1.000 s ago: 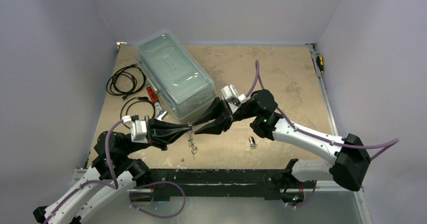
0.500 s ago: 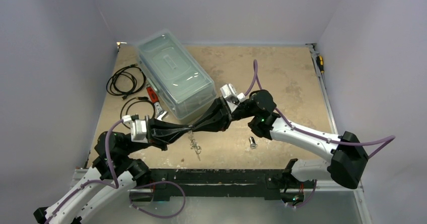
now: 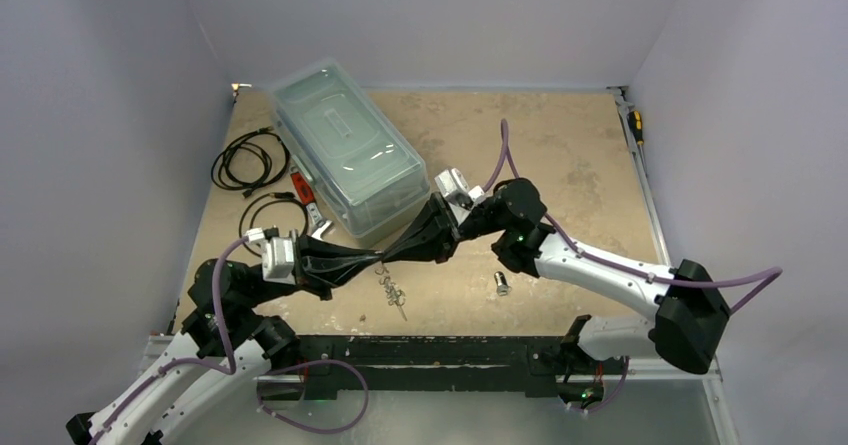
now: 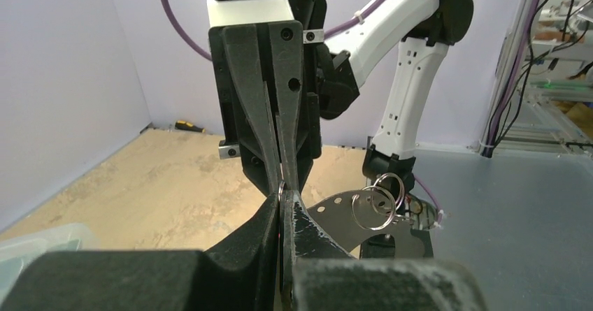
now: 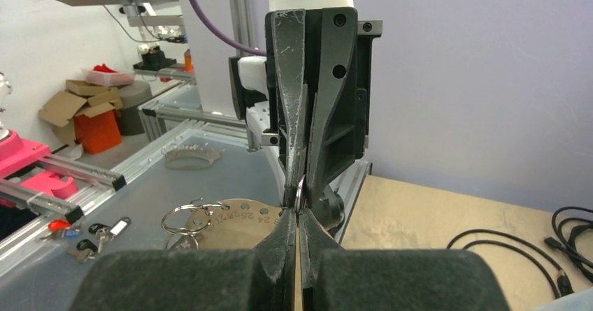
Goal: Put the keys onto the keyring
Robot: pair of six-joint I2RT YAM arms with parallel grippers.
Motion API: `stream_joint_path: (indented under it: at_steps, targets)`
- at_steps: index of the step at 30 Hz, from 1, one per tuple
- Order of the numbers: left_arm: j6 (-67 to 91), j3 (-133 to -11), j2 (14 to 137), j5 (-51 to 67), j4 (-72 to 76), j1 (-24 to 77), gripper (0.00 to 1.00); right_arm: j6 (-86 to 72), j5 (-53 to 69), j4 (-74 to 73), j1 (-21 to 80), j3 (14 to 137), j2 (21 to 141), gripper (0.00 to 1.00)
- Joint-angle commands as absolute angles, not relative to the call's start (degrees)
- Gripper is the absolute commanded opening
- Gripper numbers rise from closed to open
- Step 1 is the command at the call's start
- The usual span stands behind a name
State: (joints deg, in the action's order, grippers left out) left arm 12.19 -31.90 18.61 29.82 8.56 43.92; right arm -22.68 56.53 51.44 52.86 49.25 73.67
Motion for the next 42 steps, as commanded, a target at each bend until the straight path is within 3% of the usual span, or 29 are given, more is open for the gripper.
stream_joint_path:
  at_steps: [1, 7, 10, 23, 29, 34, 42]
  targets:
    - [9.2, -34.9, 19.5, 28.0, 4.9, 43.5, 0.06, -15.4, 57.0, 40.8, 53.7, 52.5, 71.0, 0.0]
    - [8.0, -36.9, 20.1, 26.8, 0.9, 43.5, 0.48, -4.1, 51.7, 21.8, 53.7, 54.7, 67.1, 0.0]
    - [6.5, -37.5, 19.6, 26.7, 0.1, 43.6, 0.57, 2.4, 48.8, 12.3, 53.7, 56.8, 66.1, 0.0]
    - [5.0, -39.3, 23.6, 32.0, -4.8, 43.5, 0.59, 18.7, 39.3, -24.3, 53.7, 68.4, 65.4, 0.0]
    - [6.3, -39.3, 27.8, 36.3, -3.9, 43.6, 0.59, 21.5, 38.6, -33.5, 53.7, 72.5, 65.1, 0.0]
    - [6.6, -39.7, 30.5, 39.0, -3.0, 43.5, 0.5, 23.4, 39.0, -38.3, 53.7, 74.6, 67.0, 0.0]
    - [8.1, -39.4, 34.2, 42.6, -1.0, 43.6, 0.45, 24.7, 42.2, -40.6, 53.7, 75.8, 69.1, 0.0]
